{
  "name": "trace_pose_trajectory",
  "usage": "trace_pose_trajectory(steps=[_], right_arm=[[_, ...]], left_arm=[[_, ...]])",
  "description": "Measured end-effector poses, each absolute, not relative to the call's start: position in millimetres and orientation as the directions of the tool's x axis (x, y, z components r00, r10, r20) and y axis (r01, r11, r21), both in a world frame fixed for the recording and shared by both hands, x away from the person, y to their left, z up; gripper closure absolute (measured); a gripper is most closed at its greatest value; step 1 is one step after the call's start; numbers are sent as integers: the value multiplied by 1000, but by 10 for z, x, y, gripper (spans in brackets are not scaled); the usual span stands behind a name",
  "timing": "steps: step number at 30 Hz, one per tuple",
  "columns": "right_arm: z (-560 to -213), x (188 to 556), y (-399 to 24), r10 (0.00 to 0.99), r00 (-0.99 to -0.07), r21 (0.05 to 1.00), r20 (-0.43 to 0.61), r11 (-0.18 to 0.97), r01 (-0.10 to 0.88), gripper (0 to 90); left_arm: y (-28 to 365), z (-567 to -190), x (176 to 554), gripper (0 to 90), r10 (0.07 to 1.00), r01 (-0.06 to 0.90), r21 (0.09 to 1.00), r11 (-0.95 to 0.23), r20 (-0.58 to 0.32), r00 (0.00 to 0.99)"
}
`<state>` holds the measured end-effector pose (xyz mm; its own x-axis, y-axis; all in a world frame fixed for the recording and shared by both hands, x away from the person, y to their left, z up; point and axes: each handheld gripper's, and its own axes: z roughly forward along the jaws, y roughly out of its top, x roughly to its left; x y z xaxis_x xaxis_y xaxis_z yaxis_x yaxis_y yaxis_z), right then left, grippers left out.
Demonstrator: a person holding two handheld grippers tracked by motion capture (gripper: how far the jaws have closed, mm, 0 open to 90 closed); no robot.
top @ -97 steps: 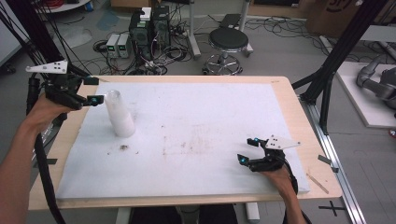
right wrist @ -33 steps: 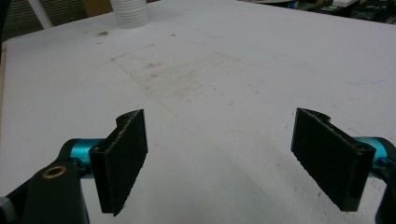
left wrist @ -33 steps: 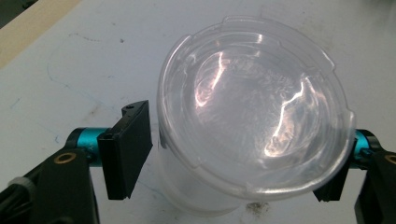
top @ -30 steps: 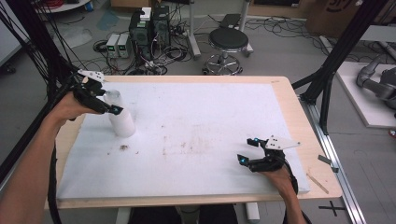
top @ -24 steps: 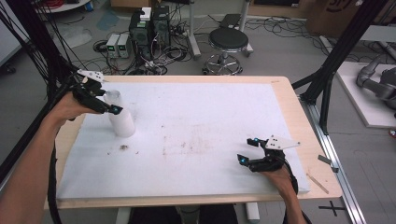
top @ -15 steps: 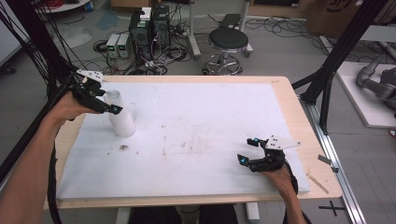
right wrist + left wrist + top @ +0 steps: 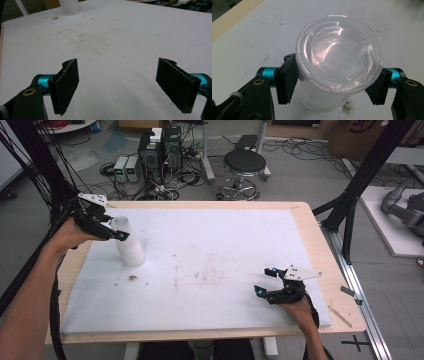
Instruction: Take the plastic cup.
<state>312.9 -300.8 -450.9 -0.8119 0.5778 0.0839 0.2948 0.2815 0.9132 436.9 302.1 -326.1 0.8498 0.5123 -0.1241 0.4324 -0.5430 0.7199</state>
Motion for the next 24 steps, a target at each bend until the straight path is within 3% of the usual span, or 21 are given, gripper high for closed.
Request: trace_pose_trajectory(steps=[24], right_arm=[[-4509,3127,-3008,577,-812,913,87,280,297,186]], left_arm=[[3034,-3049,4342,380,518,424,725,-543,-109,849]])
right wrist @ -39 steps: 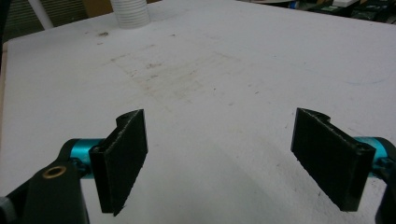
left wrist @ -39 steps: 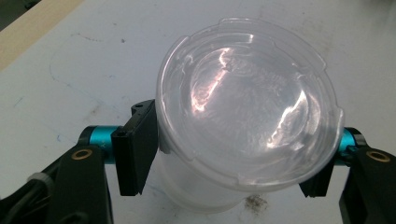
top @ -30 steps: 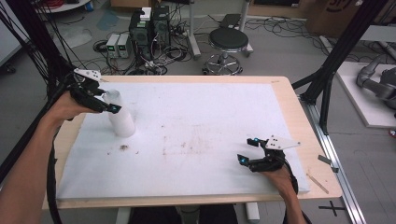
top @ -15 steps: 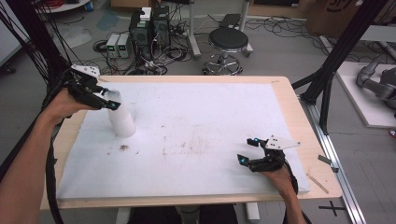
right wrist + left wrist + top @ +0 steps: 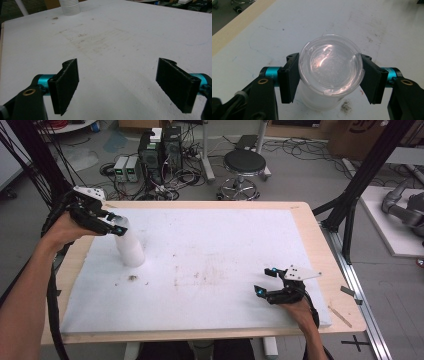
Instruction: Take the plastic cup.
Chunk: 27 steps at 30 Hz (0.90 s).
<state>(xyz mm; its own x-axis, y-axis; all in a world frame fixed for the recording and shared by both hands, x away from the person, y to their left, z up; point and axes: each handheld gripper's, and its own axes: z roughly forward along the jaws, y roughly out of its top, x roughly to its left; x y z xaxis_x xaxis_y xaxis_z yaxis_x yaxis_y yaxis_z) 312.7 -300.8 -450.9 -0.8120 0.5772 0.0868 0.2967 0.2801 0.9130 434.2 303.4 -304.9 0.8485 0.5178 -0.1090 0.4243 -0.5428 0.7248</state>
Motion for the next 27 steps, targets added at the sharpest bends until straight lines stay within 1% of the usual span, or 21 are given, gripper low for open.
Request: trace_pose_trajectory(steps=[12,27], right_arm=[[-4509,3127,-3006,579,-811,912,88,280,299,186],[-4511,3136,-3011,576,-813,915,82,281,291,186]], left_arm=[[3078,-2996,4322,390,521,424,729,-538,-108,847],[3092,-2697,4276,397,518,394,739,-546,-72,852]])
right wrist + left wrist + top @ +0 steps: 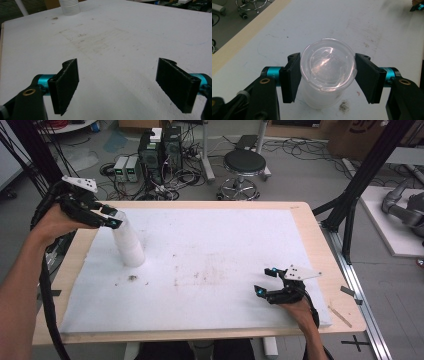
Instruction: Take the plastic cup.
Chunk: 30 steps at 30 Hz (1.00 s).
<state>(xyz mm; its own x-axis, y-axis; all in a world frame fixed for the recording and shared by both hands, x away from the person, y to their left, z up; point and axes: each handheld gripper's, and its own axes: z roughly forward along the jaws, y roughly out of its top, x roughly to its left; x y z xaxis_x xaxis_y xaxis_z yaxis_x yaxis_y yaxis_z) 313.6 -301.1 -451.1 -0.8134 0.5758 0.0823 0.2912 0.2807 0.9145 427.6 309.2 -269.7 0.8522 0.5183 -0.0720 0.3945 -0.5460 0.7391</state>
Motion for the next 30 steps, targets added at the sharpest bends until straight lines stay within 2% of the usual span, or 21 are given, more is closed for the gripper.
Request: trace_pose_trajectory(steps=[17,26,30], right_arm=[[-4510,3136,-3009,576,-813,914,83,281,292,186],[-4511,3136,-3011,576,-813,915,83,279,290,186],[-4511,3136,-3013,576,-812,914,89,277,296,186]], left_arm=[[3126,-1993,4133,406,518,315,790,-526,4,855],[3119,-1897,4052,407,521,319,793,-519,-3,854],[2992,-1866,3948,409,487,288,800,-527,6,874]])
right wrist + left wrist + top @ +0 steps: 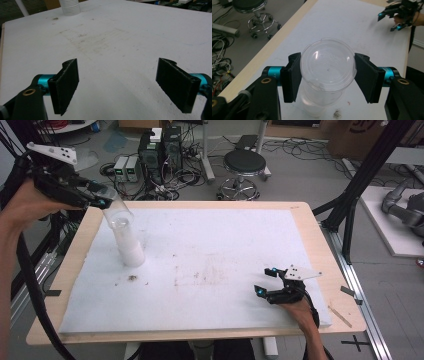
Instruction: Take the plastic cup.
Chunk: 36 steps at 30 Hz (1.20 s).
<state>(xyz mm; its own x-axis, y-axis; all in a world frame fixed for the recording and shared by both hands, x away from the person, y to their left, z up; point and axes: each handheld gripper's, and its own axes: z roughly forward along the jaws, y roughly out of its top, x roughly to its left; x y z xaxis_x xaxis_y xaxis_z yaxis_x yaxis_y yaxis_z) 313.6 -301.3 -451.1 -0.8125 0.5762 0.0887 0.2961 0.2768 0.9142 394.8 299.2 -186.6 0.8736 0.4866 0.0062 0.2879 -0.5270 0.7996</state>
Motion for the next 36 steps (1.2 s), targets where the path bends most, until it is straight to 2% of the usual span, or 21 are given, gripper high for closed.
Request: trace_pose_trajectory(steps=[6,12,22,27,36], right_arm=[[-4508,3129,-3016,576,-812,913,96,274,303,186],[-4511,3136,-3021,574,-814,917,92,270,293,186],[-4510,3136,-3030,573,-813,916,109,260,305,186],[-4511,3138,-3035,572,-813,918,105,258,300,186],[-4512,3140,-3040,572,-813,920,107,254,300,186]], left_arm=[[2759,-1819,3755,410,435,245,827,-506,0,900],[2463,-1978,3551,410,379,221,848,-483,-25,925],[1979,-2335,3391,410,289,190,875,-446,-60,955],[1691,-2666,3337,410,242,168,884,-435,-64,968],[1428,-3120,3233,410,188,162,904,-397,-92,978]])
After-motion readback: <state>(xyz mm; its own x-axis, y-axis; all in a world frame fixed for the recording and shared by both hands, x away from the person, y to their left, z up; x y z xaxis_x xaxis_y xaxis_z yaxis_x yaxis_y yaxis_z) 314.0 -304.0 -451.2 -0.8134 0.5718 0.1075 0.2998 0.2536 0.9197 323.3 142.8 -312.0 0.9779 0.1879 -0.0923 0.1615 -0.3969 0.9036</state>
